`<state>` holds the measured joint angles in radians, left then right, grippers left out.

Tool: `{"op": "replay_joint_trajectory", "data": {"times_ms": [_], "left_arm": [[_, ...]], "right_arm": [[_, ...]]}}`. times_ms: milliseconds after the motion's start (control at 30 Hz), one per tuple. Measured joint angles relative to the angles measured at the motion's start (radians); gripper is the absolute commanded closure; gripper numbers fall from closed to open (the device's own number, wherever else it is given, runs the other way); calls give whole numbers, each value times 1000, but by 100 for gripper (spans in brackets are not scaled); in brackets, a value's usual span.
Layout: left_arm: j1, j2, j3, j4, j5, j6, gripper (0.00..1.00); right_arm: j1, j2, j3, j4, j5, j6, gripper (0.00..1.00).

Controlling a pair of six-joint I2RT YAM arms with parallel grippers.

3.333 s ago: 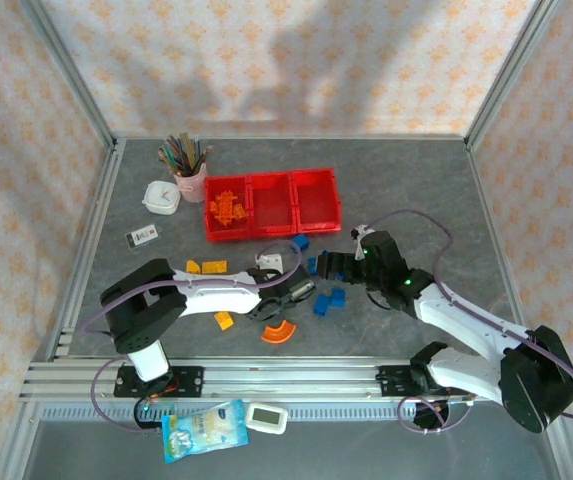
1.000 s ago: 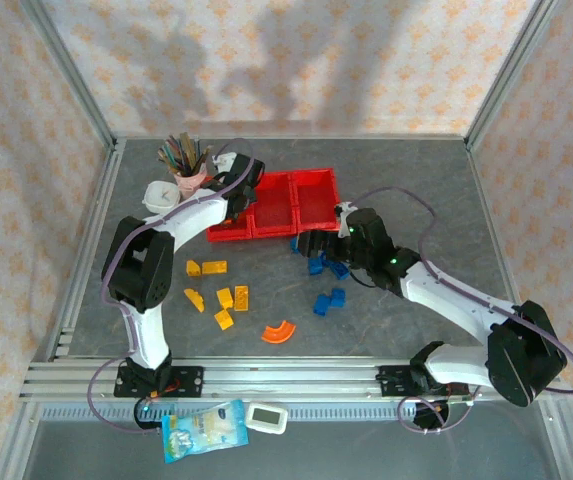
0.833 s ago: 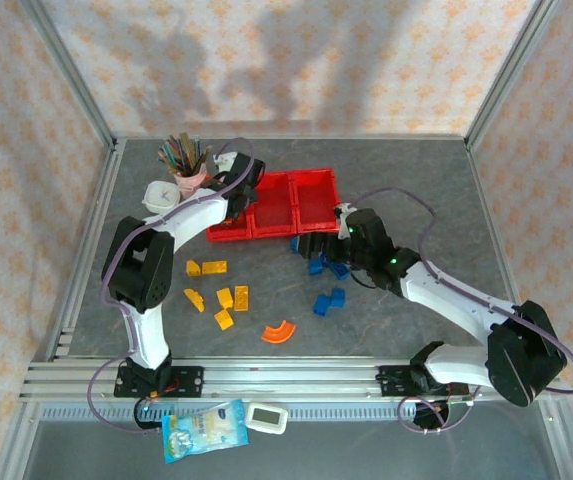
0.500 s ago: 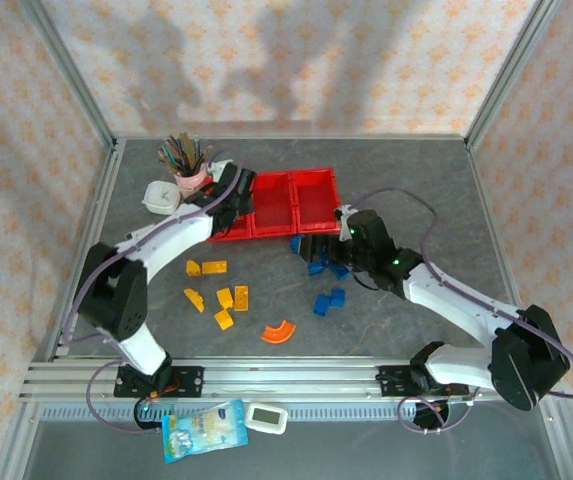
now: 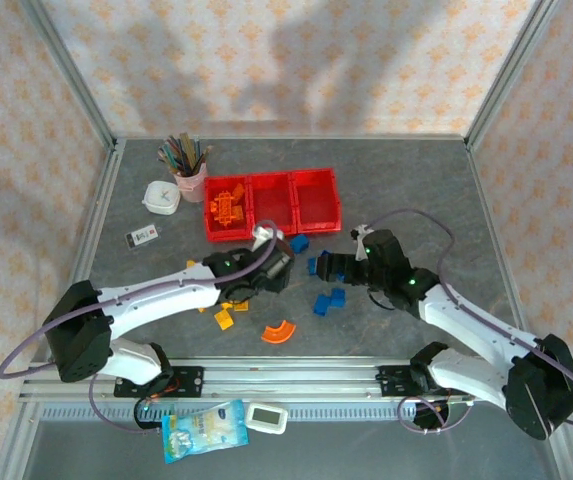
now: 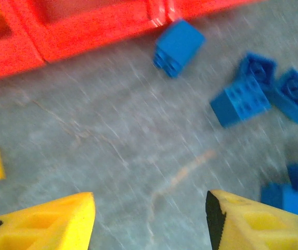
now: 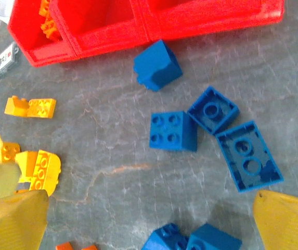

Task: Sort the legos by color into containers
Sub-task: Pick up the lego from the middle-left of the table.

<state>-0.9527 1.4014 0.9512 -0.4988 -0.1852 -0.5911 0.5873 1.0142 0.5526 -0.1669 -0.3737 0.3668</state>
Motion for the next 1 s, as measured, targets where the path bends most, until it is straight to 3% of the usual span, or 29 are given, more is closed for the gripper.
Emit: {"op": "replay_joint_trajectory", "data": {"times_ms": [333, 633, 1000], "left_arm": [[-223, 108, -7, -14, 83, -44, 28], [-230, 138, -27, -10, 146, -48, 26], [-230, 232, -27, -17, 151, -37, 33]], "right_arm": [[-1, -113, -115, -32, -28, 68, 0], [-2, -200, -158, -54, -31, 113, 0], [-2, -206, -159, -54, -31, 121, 0]]}}
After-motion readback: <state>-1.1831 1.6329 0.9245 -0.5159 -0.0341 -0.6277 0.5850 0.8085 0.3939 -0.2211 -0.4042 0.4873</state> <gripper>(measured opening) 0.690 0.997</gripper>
